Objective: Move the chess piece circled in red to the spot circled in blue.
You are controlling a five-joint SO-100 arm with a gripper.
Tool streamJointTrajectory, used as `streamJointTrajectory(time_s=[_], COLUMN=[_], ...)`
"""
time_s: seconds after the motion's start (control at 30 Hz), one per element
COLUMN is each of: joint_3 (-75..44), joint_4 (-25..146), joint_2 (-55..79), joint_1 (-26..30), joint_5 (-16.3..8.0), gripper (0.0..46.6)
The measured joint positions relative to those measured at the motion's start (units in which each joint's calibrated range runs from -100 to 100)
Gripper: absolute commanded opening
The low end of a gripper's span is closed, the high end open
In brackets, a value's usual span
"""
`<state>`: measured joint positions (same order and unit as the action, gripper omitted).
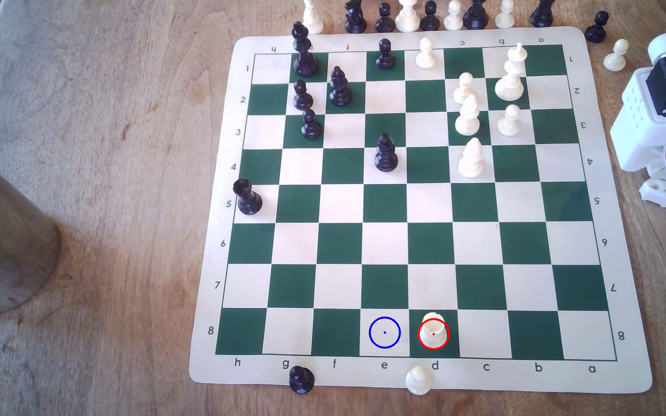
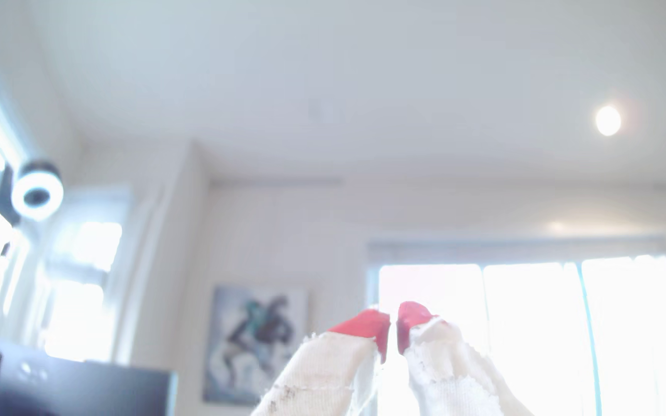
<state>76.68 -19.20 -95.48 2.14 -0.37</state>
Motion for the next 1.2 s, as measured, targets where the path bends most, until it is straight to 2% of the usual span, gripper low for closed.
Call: streamJointTrajectory(time_s=[0.17,0.2,0.33,0.53,0.7,0.73,0.83,0.9,1.07,1.17,1.2], joint_3=[-11.2,-15.3,-19.7,-21.5,-27.4,-27.7,-27.7,-27.7,-28.4,-28.4,-28.4], joint_4=[26.0,36.3,57.8,69.2,80.6,81.5,82.2,82.1,84.9,83.7,82.9], joint_2=[-0.2,0.4,3.8,11.0,21.3,23.2,29.1,32.2,39.5,43.8,45.3], joint_1=[-1.6,-1.3,0.9,6.2,13.5,14.5,19.1,20.4,24.7,26.5,27.1], joint_5=[-0.7,-1.1,-1.5,-1.8,-3.8,-4.2,-4.8,-5.4,-7.9,-8.1,-8.3], gripper=[0.1,0.1,0.2,0.2,1.5,2.1,8.0,14.6,16.5,18.2,20.0])
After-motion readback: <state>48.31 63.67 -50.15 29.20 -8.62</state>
